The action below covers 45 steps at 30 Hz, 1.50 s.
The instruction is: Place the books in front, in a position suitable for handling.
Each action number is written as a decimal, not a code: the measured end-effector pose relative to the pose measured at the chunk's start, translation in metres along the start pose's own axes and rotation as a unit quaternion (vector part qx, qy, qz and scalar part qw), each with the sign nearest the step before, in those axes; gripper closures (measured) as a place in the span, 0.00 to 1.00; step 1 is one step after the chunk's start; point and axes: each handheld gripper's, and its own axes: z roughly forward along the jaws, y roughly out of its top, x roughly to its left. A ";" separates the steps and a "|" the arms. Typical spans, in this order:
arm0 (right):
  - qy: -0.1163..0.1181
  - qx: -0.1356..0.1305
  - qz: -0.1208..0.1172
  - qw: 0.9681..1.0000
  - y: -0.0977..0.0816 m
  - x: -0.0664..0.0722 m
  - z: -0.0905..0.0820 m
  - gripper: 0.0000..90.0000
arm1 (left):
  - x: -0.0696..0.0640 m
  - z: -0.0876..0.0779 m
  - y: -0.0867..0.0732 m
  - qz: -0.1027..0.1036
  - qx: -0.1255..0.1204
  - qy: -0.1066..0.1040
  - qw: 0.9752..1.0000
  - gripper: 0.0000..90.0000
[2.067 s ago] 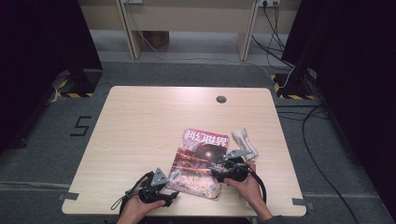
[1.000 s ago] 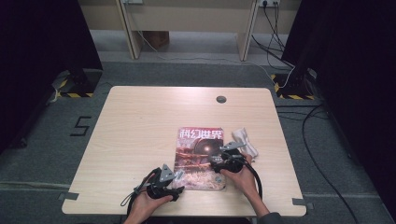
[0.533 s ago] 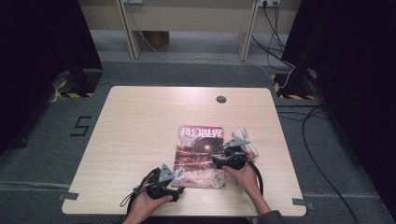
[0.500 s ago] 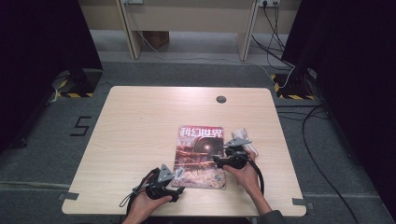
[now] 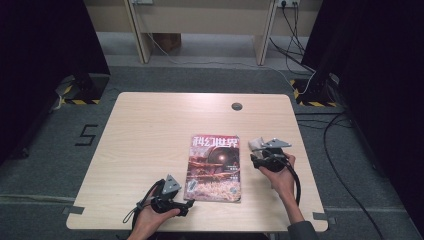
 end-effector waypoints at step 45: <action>-0.013 0.018 0.021 1.000 -0.051 -0.024 -0.050 0.45 | 0.004 -0.001 0.000 -0.002 -0.006 0.004 1.000 0.19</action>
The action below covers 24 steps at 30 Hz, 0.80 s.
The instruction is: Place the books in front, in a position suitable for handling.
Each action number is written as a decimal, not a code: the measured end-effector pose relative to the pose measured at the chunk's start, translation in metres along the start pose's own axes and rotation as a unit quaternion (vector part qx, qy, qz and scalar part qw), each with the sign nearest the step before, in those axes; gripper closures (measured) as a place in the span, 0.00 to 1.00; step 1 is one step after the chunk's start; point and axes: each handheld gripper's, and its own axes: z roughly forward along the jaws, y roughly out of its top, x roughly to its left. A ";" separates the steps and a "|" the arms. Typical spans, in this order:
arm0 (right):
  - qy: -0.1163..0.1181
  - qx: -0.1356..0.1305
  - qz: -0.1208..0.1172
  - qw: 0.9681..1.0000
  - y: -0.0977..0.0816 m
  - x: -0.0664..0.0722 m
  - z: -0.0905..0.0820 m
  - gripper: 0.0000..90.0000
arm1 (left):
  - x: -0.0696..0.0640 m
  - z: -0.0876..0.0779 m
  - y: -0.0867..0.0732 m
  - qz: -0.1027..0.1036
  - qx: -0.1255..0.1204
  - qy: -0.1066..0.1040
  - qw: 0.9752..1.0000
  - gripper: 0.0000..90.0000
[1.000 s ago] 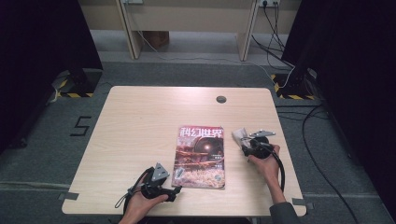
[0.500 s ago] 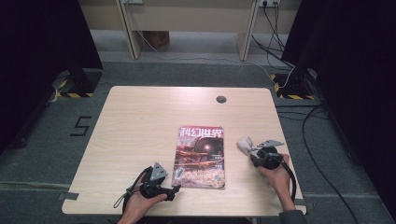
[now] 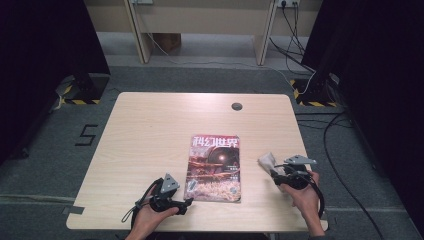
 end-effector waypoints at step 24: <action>0.016 -0.007 -0.020 1.000 0.009 0.019 0.008 0.48 | -0.002 0.003 0.002 -0.002 0.000 -0.005 1.000 0.22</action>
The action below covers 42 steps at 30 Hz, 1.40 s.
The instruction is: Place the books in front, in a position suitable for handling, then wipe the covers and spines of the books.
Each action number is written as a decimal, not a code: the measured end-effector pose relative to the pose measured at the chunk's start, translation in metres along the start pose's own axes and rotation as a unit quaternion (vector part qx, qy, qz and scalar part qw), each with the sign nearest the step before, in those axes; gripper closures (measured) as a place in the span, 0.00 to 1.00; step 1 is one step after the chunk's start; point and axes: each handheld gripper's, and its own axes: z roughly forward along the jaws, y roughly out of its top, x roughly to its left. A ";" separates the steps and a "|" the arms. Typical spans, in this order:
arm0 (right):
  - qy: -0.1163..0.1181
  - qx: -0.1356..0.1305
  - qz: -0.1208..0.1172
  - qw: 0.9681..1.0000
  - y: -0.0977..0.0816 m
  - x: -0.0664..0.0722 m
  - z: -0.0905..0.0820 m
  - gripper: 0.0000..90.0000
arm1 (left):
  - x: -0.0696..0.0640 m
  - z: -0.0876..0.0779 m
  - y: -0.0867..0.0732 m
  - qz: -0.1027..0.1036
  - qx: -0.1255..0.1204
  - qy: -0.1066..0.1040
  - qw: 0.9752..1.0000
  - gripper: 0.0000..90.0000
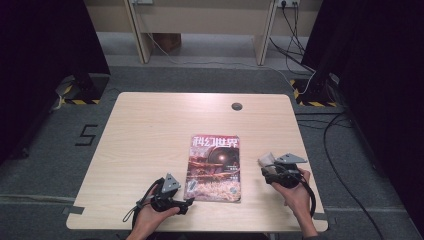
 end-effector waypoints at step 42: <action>0.045 -0.018 -0.059 0.997 0.029 0.027 0.005 0.86 | -0.001 0.010 0.006 0.001 -0.010 -0.005 1.000 0.31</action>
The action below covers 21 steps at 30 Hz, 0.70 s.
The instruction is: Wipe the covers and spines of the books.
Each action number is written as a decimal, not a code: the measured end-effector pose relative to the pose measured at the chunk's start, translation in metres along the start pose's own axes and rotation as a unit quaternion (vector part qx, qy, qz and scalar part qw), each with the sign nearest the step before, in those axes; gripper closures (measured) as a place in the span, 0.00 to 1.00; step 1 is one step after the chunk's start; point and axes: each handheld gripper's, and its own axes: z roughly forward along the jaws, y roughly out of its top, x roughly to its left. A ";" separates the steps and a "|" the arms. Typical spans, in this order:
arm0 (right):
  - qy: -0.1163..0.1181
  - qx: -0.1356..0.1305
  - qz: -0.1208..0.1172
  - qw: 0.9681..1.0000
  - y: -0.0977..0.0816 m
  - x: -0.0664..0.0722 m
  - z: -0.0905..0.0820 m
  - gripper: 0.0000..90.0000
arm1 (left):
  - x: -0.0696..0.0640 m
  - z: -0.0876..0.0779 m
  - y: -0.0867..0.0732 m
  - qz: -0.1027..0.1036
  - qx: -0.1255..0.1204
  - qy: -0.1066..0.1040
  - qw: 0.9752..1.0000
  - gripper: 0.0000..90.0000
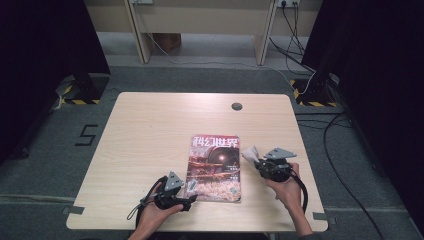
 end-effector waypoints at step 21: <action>0.043 0.053 -0.081 0.994 0.032 0.064 0.080 0.84 | 0.015 0.016 0.006 -0.009 0.008 -0.020 1.000 0.38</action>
